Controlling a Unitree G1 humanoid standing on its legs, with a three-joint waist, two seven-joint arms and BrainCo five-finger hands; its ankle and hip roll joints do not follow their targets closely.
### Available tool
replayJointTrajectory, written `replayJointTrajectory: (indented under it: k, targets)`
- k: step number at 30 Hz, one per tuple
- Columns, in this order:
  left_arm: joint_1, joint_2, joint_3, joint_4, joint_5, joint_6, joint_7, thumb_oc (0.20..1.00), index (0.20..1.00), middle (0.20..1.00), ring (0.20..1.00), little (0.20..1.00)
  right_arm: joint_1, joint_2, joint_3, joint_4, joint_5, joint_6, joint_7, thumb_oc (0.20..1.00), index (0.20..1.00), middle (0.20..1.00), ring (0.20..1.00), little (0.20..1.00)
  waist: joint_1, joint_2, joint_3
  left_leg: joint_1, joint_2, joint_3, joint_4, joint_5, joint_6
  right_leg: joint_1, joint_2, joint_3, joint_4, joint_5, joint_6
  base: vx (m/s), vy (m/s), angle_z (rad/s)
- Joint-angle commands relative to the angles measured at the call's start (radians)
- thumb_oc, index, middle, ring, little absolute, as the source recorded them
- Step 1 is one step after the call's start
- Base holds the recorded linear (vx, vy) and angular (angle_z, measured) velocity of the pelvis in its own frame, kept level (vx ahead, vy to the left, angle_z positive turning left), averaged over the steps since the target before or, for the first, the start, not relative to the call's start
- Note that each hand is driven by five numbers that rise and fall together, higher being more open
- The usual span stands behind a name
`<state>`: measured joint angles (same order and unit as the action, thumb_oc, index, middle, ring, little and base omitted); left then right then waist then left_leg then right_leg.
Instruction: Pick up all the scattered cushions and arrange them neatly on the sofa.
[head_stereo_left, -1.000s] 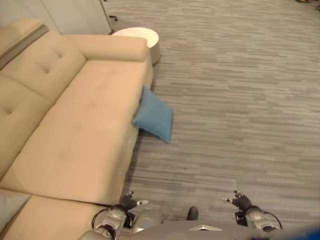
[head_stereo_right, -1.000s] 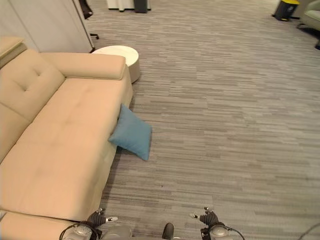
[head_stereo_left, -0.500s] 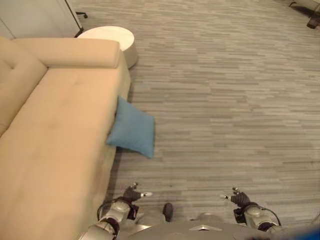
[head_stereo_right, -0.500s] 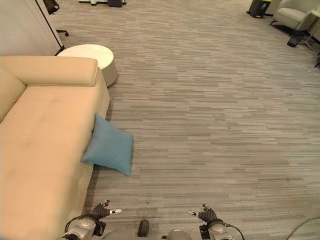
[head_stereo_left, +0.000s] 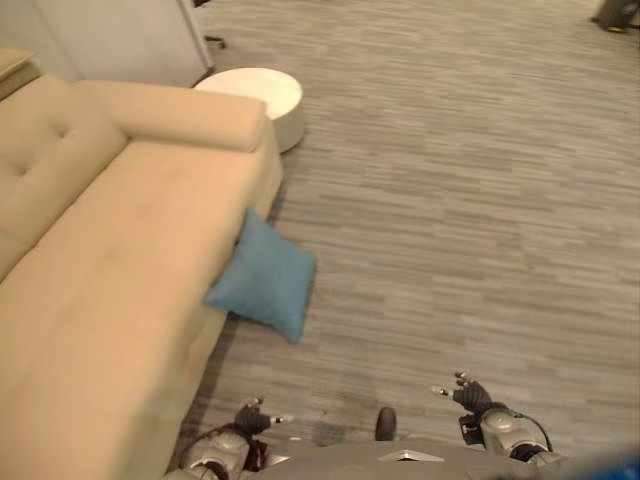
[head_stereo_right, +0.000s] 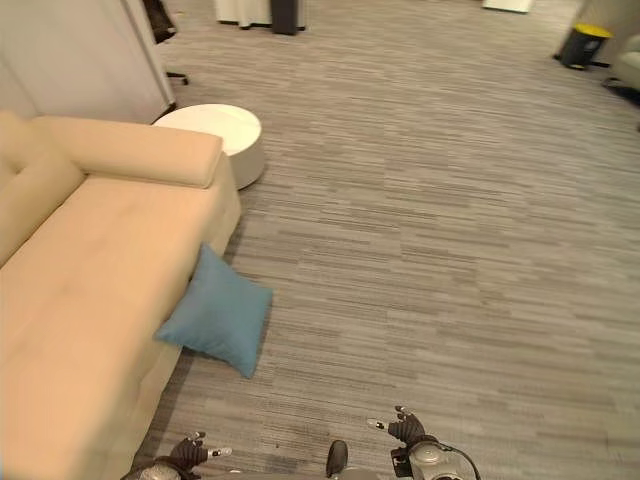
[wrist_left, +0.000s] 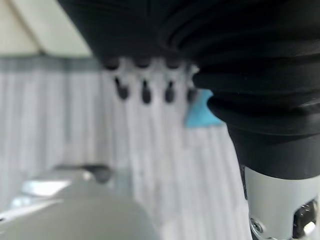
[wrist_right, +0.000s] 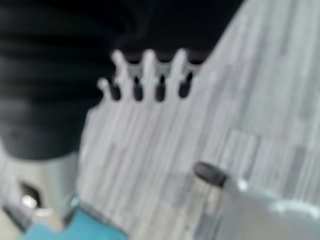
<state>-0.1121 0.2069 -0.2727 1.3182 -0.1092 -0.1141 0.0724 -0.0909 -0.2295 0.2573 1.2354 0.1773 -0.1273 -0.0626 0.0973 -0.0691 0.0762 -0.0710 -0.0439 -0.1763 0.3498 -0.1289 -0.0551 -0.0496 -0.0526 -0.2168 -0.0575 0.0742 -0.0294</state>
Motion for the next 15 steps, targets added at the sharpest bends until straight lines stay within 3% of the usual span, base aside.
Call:
replayJointTrajectory:
  k: [1,3,6,7,9,12,14,15]
  targets:
    - [-0.026,-0.027,-0.023,-0.026,-0.030,-0.014,-0.009,1.000,1.000,1.000,1.000,1.000,-0.025,-0.048,0.004,-0.015,0.050,-0.037,-0.012,1.000,1.000,1.000,1.000,1.000,0.014,0.003,0.069,-0.036,0.022,0.065,0.003,0.115,-0.022,0.041,-0.017,0.032,0.091,-0.062,0.097,0.17,-0.214,0.55]
    - [-0.016,-0.024,-0.024,-0.028,-0.026,-0.013,-0.009,1.000,1.000,1.000,1.000,1.000,-0.023,-0.049,0.003,-0.013,0.048,-0.036,-0.010,1.000,1.000,1.000,1.000,1.000,0.027,0.005,0.068,-0.075,-0.027,0.082,-0.097,0.082,0.002,0.072,-0.006,0.021,0.078,-0.088,0.101,0.32,-0.165,0.28]
    - [-0.009,-0.023,-0.024,-0.031,-0.012,-0.010,-0.009,1.000,1.000,1.000,1.000,1.000,-0.017,-0.044,0.002,-0.023,0.052,-0.039,-0.016,1.000,1.000,1.000,1.000,1.000,0.033,0.020,0.056,-0.131,-0.019,0.182,-0.212,0.165,0.007,0.110,0.024,0.008,0.066,-0.119,0.098,0.31,-0.042,0.33]
    - [-0.005,-0.024,-0.021,-0.033,0.000,-0.010,-0.010,1.000,1.000,1.000,1.000,1.000,-0.016,-0.040,0.004,-0.023,0.052,-0.041,-0.017,1.000,1.000,1.000,1.000,1.000,0.041,0.032,0.050,-0.165,-0.004,0.245,-0.272,0.236,-0.001,0.135,0.052,0.008,0.064,-0.139,0.094,0.28,-0.014,0.38]
    - [-0.003,-0.024,-0.019,-0.033,0.005,-0.009,-0.011,1.000,1.000,1.000,1.000,1.000,-0.017,-0.038,0.004,-0.021,0.052,-0.042,-0.016,1.000,1.000,1.000,1.000,1.000,0.047,0.031,0.048,-0.171,-0.001,0.266,-0.280,0.249,-0.003,0.150,0.056,0.012,0.069,-0.149,0.096,0.26,0.011,0.08]
    - [0.014,-0.019,-0.005,-0.016,0.007,-0.007,-0.021,1.000,1.000,1.000,1.000,1.000,-0.008,-0.023,-0.004,-0.017,0.041,-0.038,-0.004,1.000,1.000,1.000,1.000,1.000,0.046,0.025,0.008,-0.086,-0.025,0.239,-0.327,0.210,0.040,0.161,0.016,-0.008,0.171,-0.174,0.130,0.47,0.105,-0.22]
    - [0.014,-0.017,-0.006,-0.017,0.009,-0.008,-0.023,1.000,1.000,1.000,1.000,1.000,-0.011,-0.018,-0.003,-0.019,0.036,-0.039,-0.003,1.000,1.000,1.000,1.000,1.000,0.046,0.027,0.006,-0.066,-0.028,0.234,-0.332,0.200,0.050,0.145,0.002,-0.009,0.229,-0.164,0.139,0.24,0.103,0.04]
    - [0.017,-0.016,-0.007,-0.018,0.012,-0.007,-0.029,1.000,1.000,1.000,1.000,1.000,-0.016,-0.018,-0.005,-0.018,0.026,-0.039,-0.001,1.000,1.000,1.000,1.000,1.000,0.046,0.035,0.004,-0.025,-0.037,0.234,-0.345,0.182,0.070,0.107,-0.037,-0.026,0.347,-0.103,0.167,0.21,0.111,0.09]
